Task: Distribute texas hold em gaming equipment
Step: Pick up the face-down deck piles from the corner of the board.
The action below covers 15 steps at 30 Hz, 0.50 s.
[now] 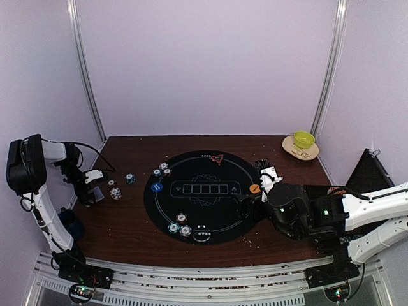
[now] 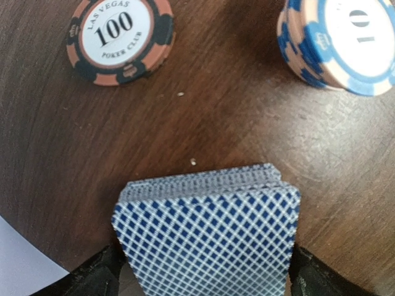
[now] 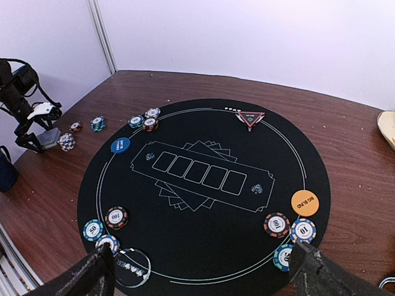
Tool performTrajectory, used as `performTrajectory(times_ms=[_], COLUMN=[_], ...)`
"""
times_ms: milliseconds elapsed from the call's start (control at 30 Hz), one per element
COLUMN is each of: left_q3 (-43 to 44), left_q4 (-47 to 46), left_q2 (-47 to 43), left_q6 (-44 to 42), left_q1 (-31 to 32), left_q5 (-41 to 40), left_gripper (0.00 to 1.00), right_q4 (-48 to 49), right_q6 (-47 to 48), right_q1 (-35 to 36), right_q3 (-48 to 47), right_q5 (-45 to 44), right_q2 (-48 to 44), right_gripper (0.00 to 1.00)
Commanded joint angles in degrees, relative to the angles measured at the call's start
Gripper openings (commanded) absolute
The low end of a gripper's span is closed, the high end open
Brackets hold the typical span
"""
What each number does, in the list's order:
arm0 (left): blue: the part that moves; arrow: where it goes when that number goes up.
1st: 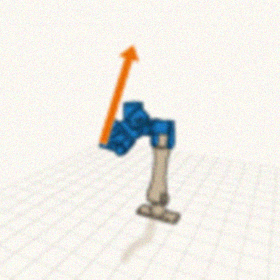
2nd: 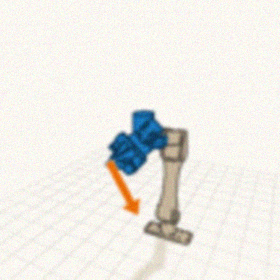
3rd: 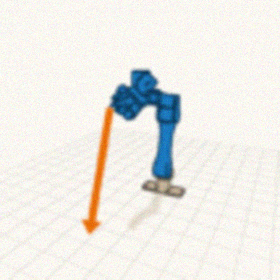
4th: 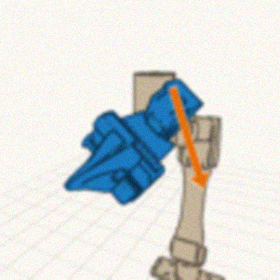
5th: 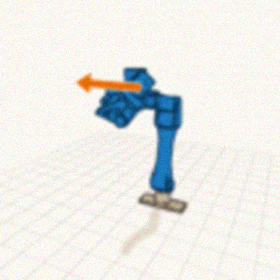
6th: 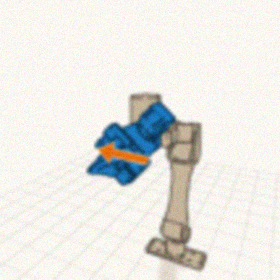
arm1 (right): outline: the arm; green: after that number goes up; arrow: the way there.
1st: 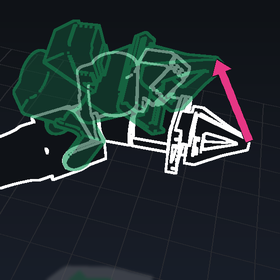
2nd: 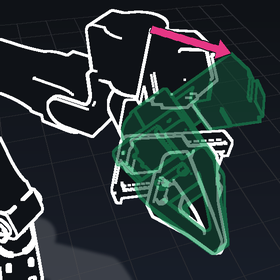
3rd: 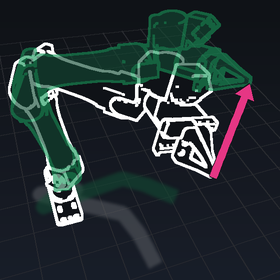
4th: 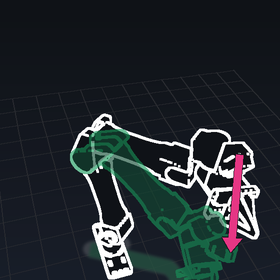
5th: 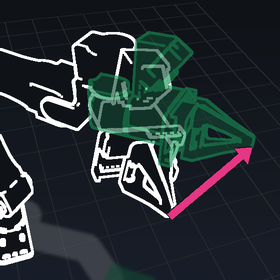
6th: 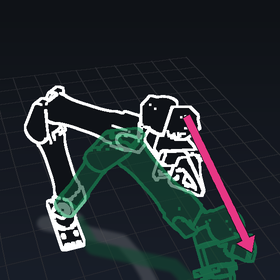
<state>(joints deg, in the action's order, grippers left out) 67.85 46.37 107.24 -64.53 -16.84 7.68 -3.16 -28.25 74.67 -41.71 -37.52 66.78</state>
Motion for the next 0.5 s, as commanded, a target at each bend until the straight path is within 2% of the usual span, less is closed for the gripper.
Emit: performTrajectory(times_ms=[0, 200, 467], left_q3=[-3.43, -4.65, -3.75], left_q4=[-1.36, -2.23, 0.17], left_q2=[0.17, 0.91, 2.79], left_q6=[1.63, 1.72, 0.48], left_q1=[0.22, 0.27, 0.41], left_q5=[-1.86, -2.52, -1.90], left_gripper=[0.98, 0.93, 0.75], right_q4=[0.43, 0.61, 0.51], right_q6=[0.53, 0.56, 0.88], right_q1=[0.26, 0.37, 0.33], right_q3=[0.76, 1.07, 0.63], right_q5=[-0.35, -0.41, -0.70], right_q2=[-1.25, -1.84, -0.88], right_gripper=[1.00, 1.00, 1.00])
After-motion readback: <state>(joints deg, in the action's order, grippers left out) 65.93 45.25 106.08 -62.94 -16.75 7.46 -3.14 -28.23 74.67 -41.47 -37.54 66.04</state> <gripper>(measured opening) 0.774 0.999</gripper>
